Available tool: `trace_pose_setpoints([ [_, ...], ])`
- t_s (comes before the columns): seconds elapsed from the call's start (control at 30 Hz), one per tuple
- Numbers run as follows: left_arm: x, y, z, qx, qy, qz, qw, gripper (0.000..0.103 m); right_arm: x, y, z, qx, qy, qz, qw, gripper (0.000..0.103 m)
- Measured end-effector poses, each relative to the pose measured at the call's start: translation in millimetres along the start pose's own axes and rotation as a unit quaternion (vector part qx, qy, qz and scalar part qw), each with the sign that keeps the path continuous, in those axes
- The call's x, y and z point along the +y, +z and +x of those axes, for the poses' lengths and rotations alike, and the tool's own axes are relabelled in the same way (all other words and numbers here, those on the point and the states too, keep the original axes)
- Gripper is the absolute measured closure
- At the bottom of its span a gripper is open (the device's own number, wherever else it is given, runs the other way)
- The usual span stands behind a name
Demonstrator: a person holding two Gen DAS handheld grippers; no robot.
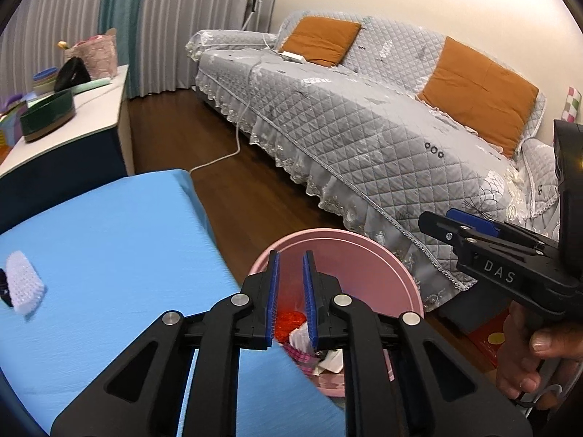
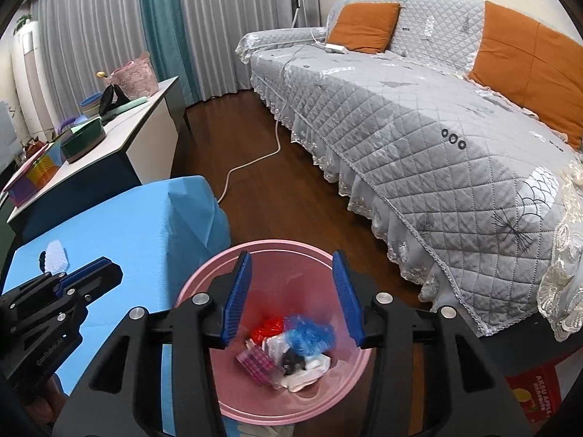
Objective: Collect trash
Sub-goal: 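Open both grippers to drop the wrapper and blue bag into the bin, then move both grippers back over the table toward the remaining trash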
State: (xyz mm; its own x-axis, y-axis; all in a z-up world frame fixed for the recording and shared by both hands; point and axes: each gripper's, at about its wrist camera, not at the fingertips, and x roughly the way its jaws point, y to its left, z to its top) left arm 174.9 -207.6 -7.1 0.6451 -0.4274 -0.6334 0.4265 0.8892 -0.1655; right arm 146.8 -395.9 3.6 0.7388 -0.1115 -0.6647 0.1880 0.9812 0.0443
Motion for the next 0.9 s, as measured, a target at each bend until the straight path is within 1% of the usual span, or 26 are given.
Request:
trace_pose_setpoints([
  [0.13, 18, -1, -9, -0.006, 0.013, -0.007, 0.9999, 0.09, 15, 1, 0, -0.003, 0.008, -0.007, 1.0, 0.056],
  [0.3, 48, -3, -24, -0.013, 0.032, -0.027, 0.999, 0.09, 37, 2, 2, -0.005, 0.019, -0.019, 1.0, 0.056],
  [0.5, 89, -9, -44, -0.028, 0.06, -0.053, 0.9964, 0.09, 76, 2, 5, -0.009, 0.041, -0.037, 0.998, 0.056],
  [0.63, 119, -15, -53, -0.027, 0.084, -0.076, 0.9932, 0.09, 102, 2, 7, -0.014, 0.057, -0.052, 0.997, 0.056],
  [0.73, 142, -20, -62, -0.03, 0.1, -0.095, 0.9899, 0.09, 124, 1, 8, -0.02, 0.073, -0.062, 0.995, 0.06],
  [0.8, 154, -22, -68, -0.032, 0.111, -0.105, 0.9878, 0.09, 140, 0, 10, -0.025, 0.086, -0.069, 0.994, 0.068],
  [0.83, 159, -23, -71, -0.034, 0.116, -0.11, 0.9866, 0.09, 146, 0, 10, -0.026, 0.091, -0.072, 0.993, 0.07],
  [0.9, 173, -25, -78, -0.037, 0.129, -0.123, 0.9834, 0.09, 160, -2, 11, -0.03, 0.105, -0.078, 0.991, 0.081],
])
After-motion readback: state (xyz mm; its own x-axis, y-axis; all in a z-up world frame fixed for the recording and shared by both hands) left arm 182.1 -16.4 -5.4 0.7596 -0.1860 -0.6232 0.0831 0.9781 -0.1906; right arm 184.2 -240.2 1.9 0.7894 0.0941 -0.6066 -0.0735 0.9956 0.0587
